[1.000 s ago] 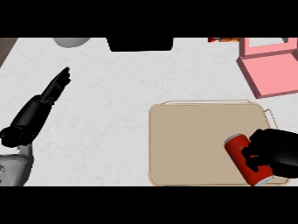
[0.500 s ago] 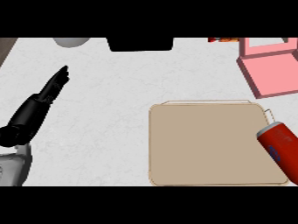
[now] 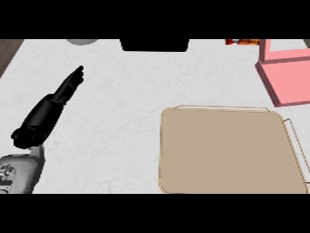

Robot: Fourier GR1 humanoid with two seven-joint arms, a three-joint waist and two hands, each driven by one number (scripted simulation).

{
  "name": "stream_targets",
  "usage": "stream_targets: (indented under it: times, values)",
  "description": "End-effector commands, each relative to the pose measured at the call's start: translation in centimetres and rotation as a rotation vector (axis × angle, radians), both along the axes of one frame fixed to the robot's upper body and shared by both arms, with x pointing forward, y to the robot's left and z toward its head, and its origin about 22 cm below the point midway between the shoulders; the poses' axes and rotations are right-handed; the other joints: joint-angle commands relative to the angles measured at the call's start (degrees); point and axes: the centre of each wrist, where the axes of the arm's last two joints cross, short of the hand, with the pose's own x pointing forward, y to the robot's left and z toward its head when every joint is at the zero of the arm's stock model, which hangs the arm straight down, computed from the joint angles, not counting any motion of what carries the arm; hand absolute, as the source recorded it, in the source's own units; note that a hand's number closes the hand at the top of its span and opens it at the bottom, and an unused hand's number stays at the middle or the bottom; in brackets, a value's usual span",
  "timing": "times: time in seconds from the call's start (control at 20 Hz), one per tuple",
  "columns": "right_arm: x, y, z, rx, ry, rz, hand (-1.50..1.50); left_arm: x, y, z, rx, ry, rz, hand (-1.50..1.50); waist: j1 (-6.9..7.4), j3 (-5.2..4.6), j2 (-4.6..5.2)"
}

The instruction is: Pick the can from the tray and place it in the cardboard box

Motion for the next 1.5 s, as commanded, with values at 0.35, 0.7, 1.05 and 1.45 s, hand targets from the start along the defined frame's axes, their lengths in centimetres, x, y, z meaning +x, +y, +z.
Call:
stream_targets:
  times: [0.35, 0.7, 1.05, 1.45]
  values:
    - [7.7, -1.2, 3.6, -0.038, 0.038, -0.163, 1.5, 1.1, -0.2, 0.6, 0.008, -0.004, -0.053, 0.0, 2.73, 0.07, 0.68]
    - [7.7, -3.2, 1.3, -0.349, 0.251, -0.191, 1.5, 1.5, -0.9, 0.7, 0.018, -0.014, -0.063, 0.0, 3.98, 0.16, 1.42]
    - [8.4, -3.7, 0.1, -0.545, 0.331, -0.154, 1.5, 1.8, -1.0, 0.4, -0.013, -0.027, -0.059, 0.0, 3.93, 0.19, 1.59]
    - [9.1, -3.4, -1.6, -0.523, 0.423, 0.007, -1.5, 1.3, -1.3, 0.9, -0.012, -0.027, -0.08, 0.0, 4.97, 0.36, 1.65]
